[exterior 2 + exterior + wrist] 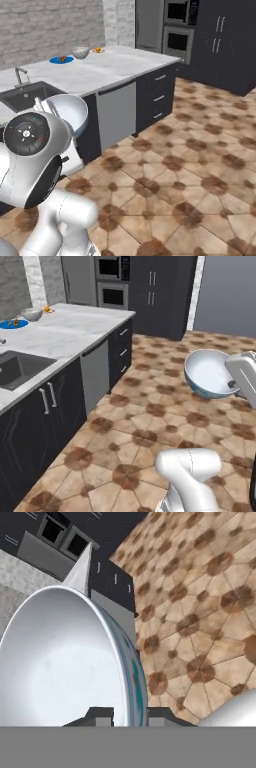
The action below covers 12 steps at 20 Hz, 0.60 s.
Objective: Take the smaller bowl and place it next to the appetizer plate on the dining counter , and place the larger bowl next to the plate with cooked food.
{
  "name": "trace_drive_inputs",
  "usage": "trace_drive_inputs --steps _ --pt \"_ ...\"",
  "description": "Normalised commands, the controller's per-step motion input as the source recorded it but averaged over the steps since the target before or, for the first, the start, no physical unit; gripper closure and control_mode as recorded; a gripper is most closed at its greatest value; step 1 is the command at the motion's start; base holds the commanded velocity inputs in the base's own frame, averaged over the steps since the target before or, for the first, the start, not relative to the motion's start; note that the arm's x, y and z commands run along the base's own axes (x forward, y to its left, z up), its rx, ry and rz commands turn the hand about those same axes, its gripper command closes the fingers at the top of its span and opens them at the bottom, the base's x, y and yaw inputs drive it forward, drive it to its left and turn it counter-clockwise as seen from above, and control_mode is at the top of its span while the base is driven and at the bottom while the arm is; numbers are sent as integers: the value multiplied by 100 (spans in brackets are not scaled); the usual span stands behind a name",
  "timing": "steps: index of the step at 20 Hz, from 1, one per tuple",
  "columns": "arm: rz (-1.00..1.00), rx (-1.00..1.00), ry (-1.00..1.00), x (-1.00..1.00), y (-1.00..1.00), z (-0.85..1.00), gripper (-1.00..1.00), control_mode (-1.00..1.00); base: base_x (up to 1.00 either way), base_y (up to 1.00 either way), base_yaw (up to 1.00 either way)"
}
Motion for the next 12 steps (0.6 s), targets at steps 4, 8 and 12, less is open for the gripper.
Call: trace_drive_inputs --steps 4,8,12 --pt "0 0 0 0 0 0 100 100 61 -100 30" --pt "0 0 0 0 0 0 100 100 96 -100 32" --pt "0 0 0 0 0 0 100 100 100 -100 26"
